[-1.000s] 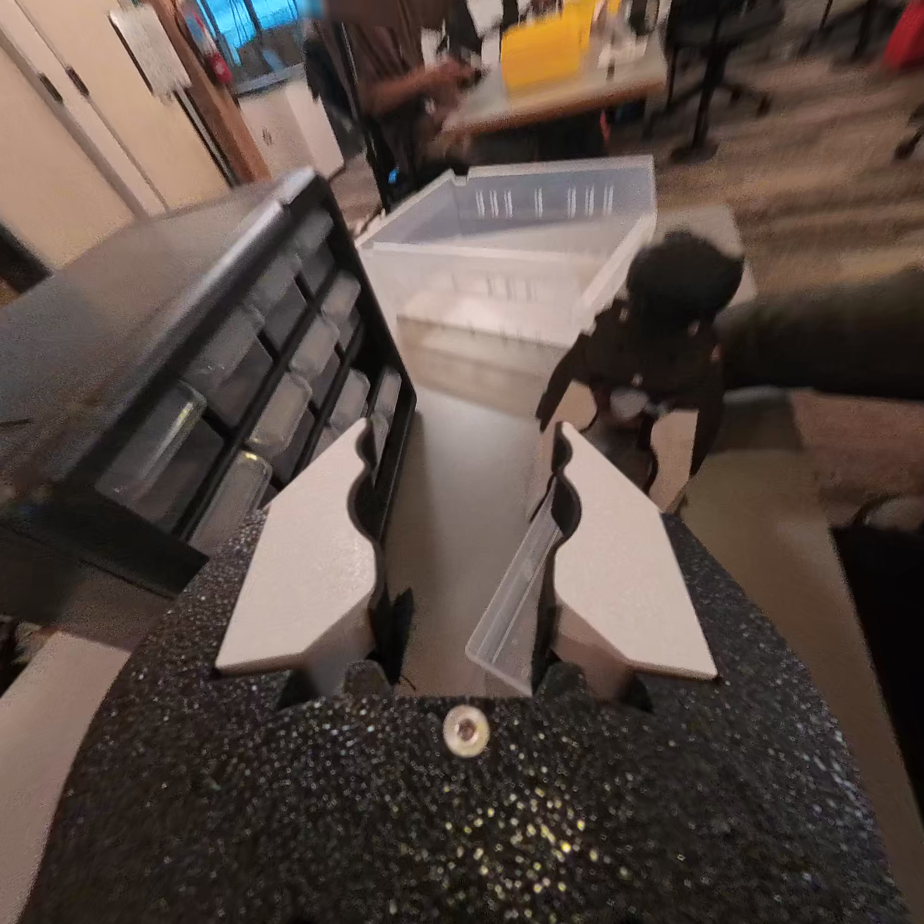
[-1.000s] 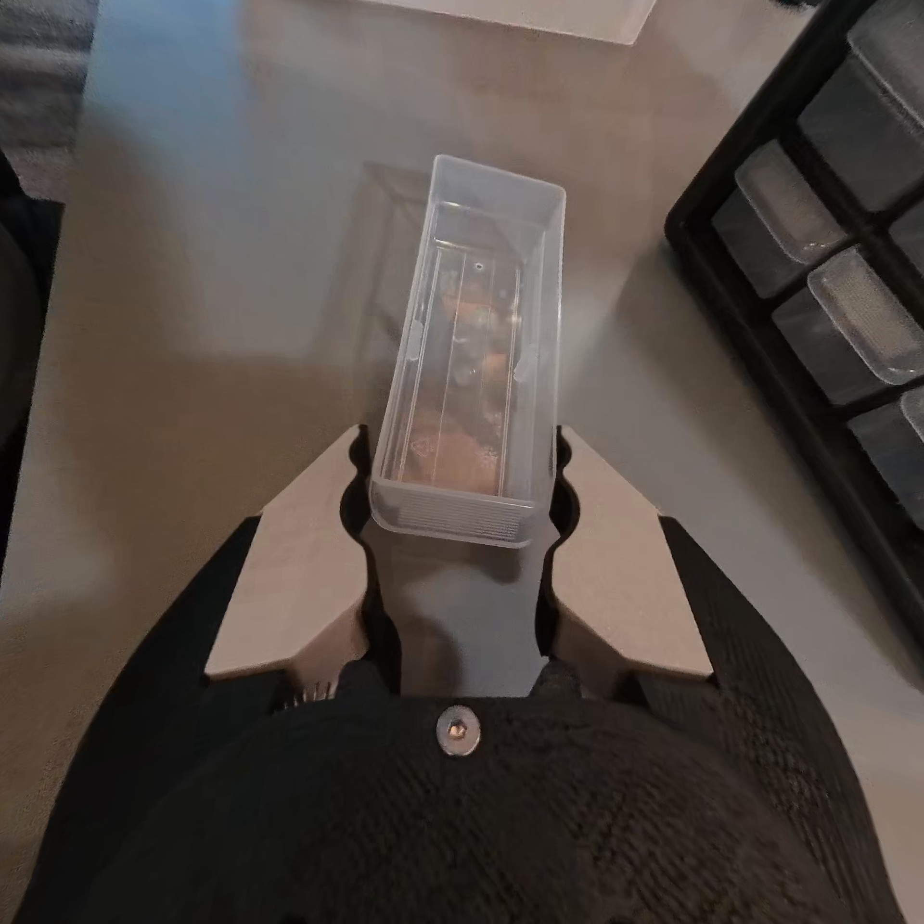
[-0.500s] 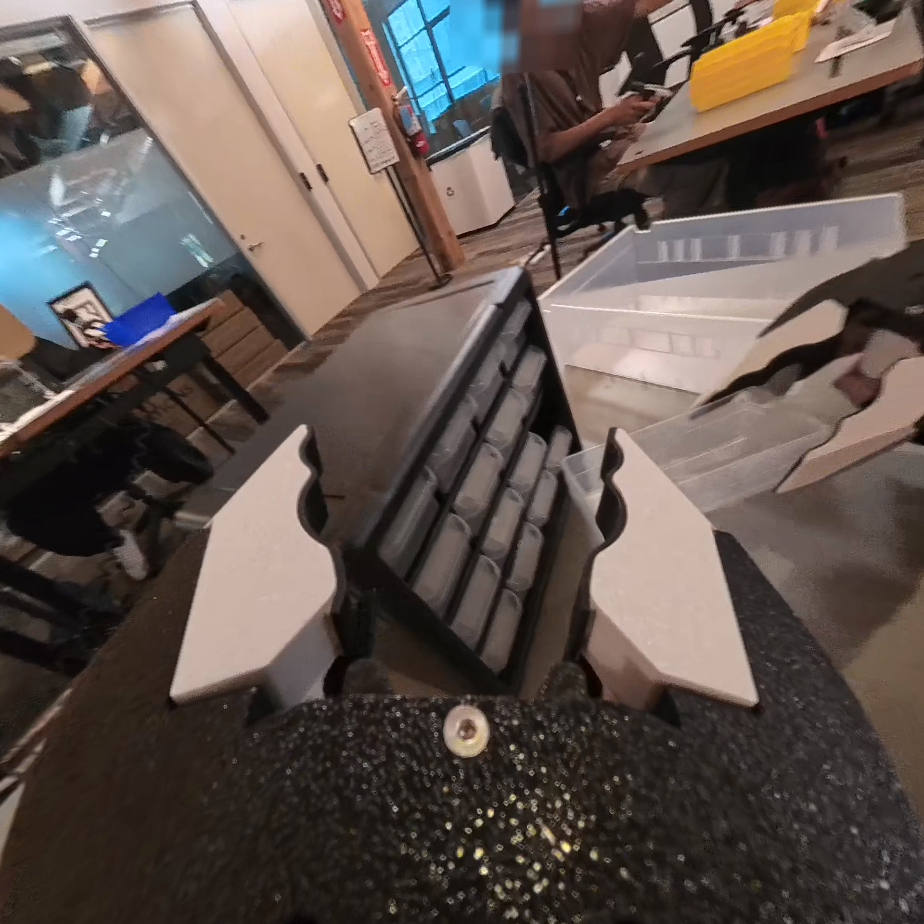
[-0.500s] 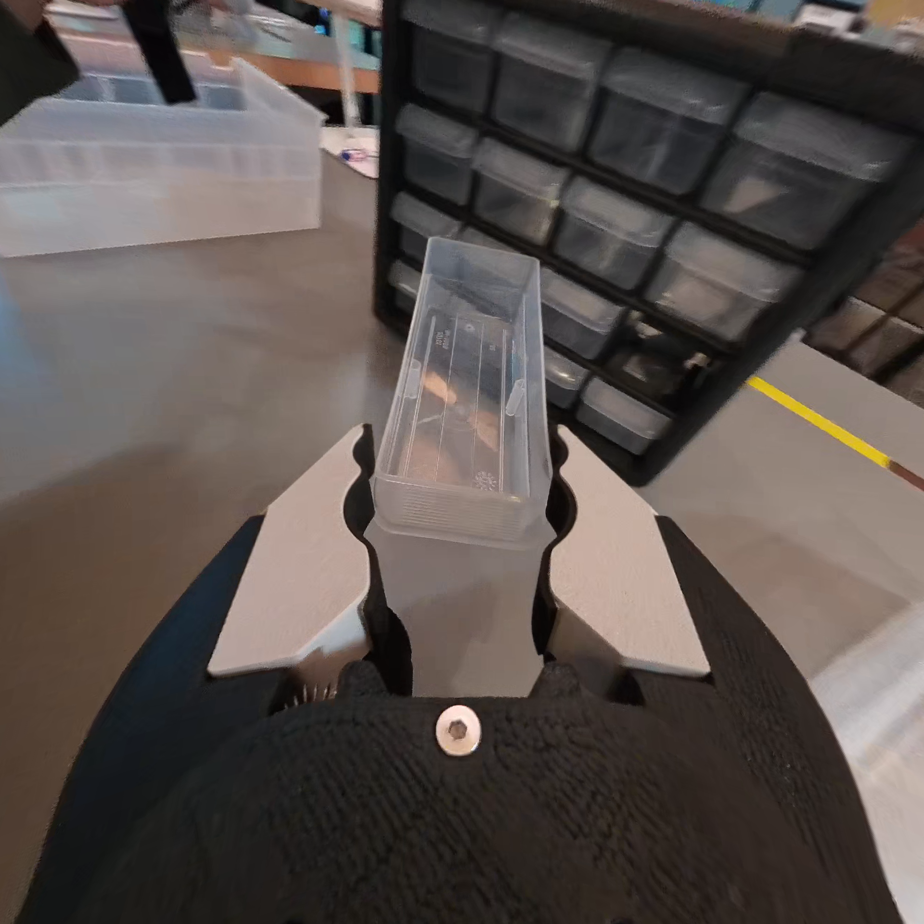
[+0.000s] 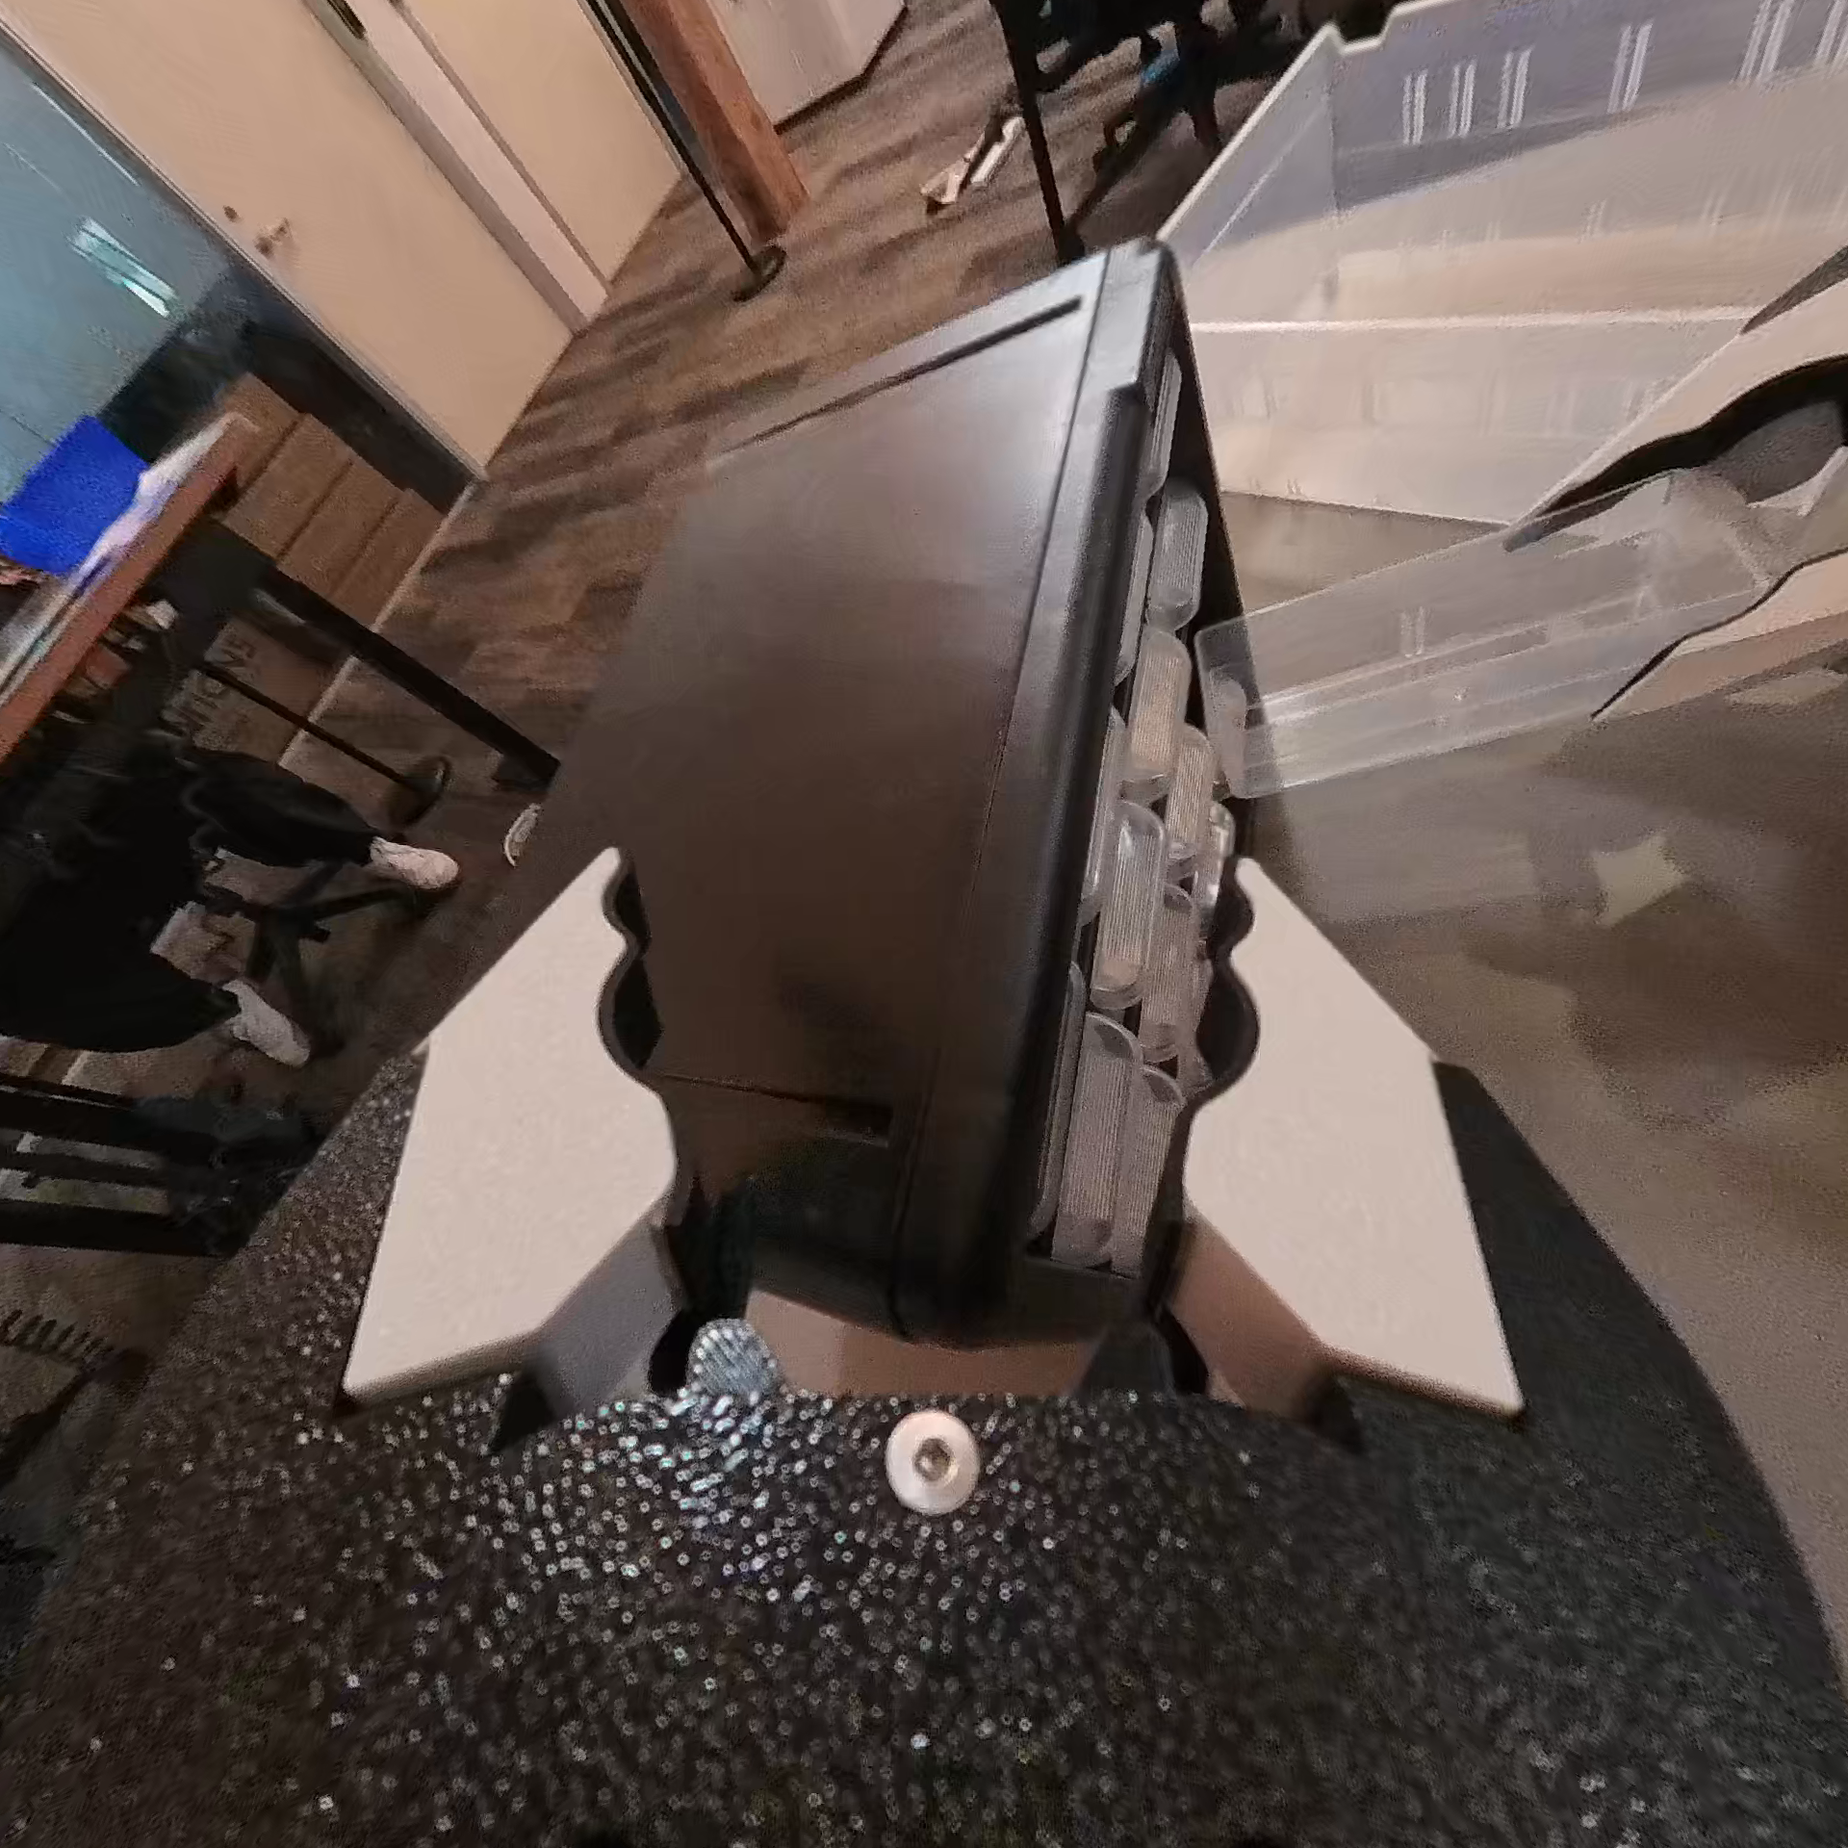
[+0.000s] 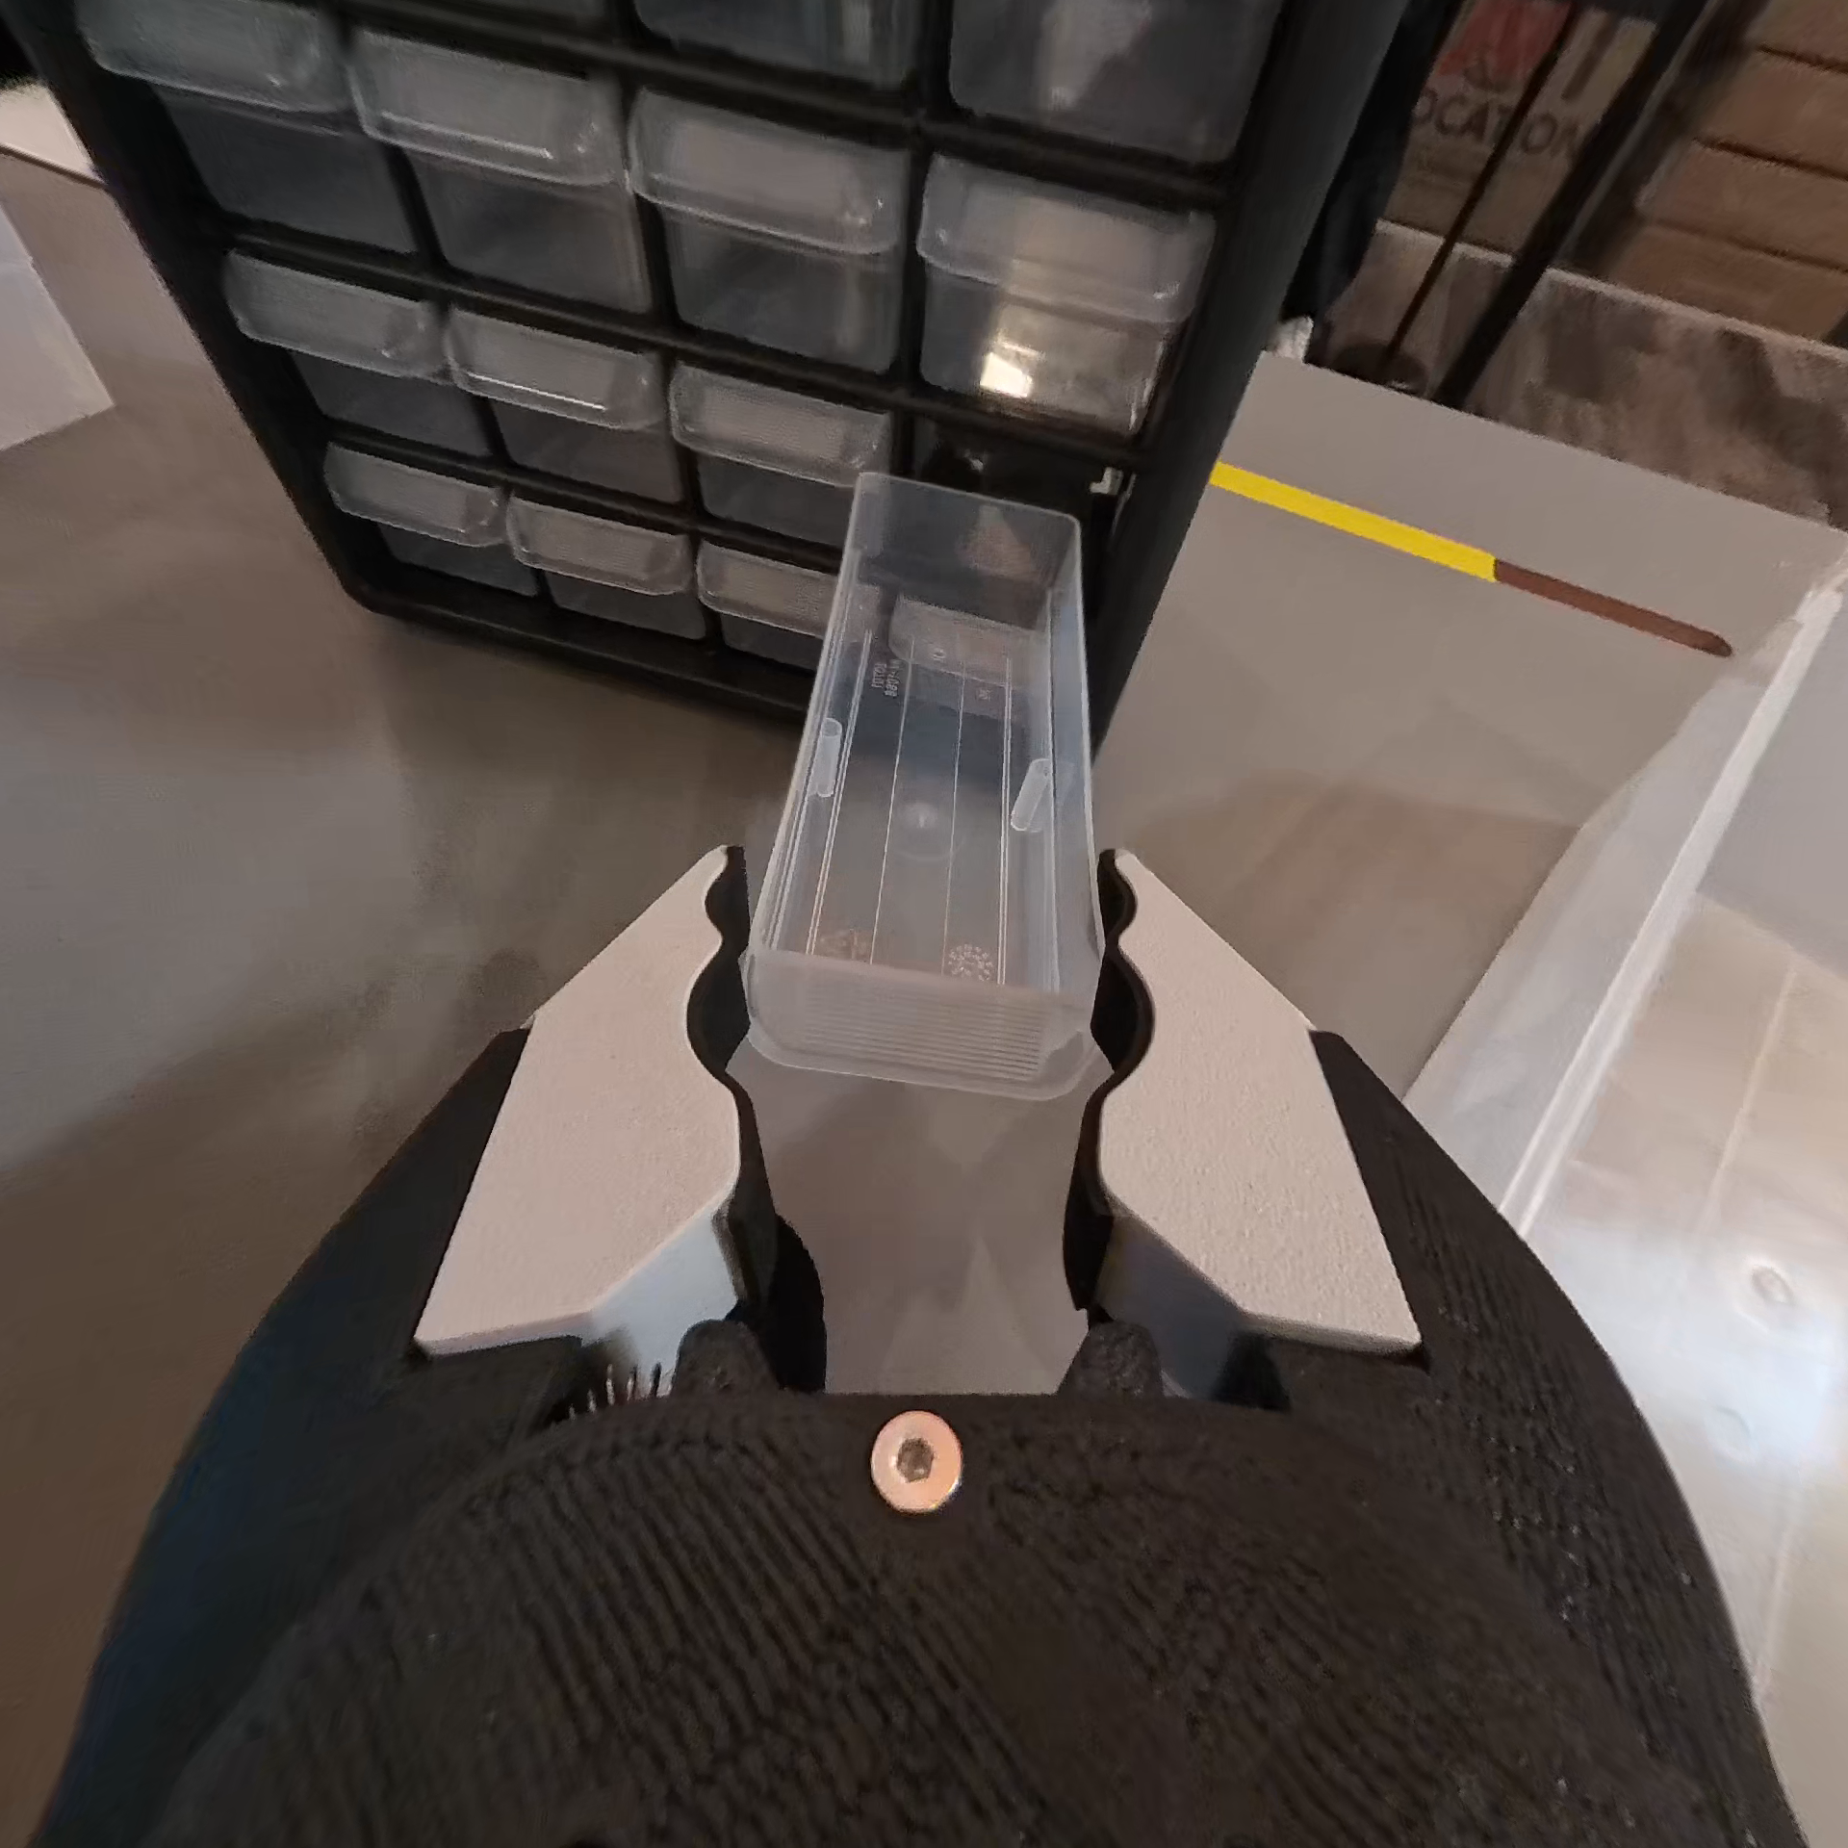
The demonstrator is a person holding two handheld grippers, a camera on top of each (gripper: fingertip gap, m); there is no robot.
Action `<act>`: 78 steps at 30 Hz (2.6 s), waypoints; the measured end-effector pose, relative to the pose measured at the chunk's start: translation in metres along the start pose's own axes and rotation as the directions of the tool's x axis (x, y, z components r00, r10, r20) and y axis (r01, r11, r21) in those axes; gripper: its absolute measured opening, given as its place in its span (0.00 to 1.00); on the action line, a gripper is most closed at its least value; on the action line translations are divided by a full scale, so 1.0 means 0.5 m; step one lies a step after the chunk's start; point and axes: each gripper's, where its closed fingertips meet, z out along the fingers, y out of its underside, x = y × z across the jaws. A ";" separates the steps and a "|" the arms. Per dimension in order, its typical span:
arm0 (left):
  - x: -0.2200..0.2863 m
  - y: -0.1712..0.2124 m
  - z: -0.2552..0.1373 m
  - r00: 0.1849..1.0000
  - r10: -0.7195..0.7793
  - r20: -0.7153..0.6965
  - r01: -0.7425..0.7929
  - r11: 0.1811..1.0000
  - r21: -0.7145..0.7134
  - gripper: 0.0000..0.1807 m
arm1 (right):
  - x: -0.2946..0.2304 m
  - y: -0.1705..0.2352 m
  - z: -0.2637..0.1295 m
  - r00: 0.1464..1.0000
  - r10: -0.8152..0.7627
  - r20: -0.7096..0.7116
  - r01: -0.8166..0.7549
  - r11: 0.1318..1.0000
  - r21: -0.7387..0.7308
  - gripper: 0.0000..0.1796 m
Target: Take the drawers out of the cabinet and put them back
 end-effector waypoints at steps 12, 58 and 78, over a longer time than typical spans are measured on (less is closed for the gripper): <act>0.012 0.030 0.019 0.998 -0.002 -0.066 -0.006 0.993 -0.122 0.67 | 0.011 -0.044 -0.002 0.997 0.070 -0.036 -0.070 0.998 -0.003 0.38; 0.014 0.054 0.022 0.994 0.090 -0.068 -0.103 0.969 -0.224 0.65 | -0.230 0.198 -0.175 0.763 -0.325 0.559 0.517 0.826 -0.225 0.37; 0.014 0.053 0.022 0.994 0.081 -0.074 -0.096 0.970 -0.225 0.65 | -0.301 0.113 -0.167 0.750 -0.545 0.375 0.634 0.753 -0.174 0.37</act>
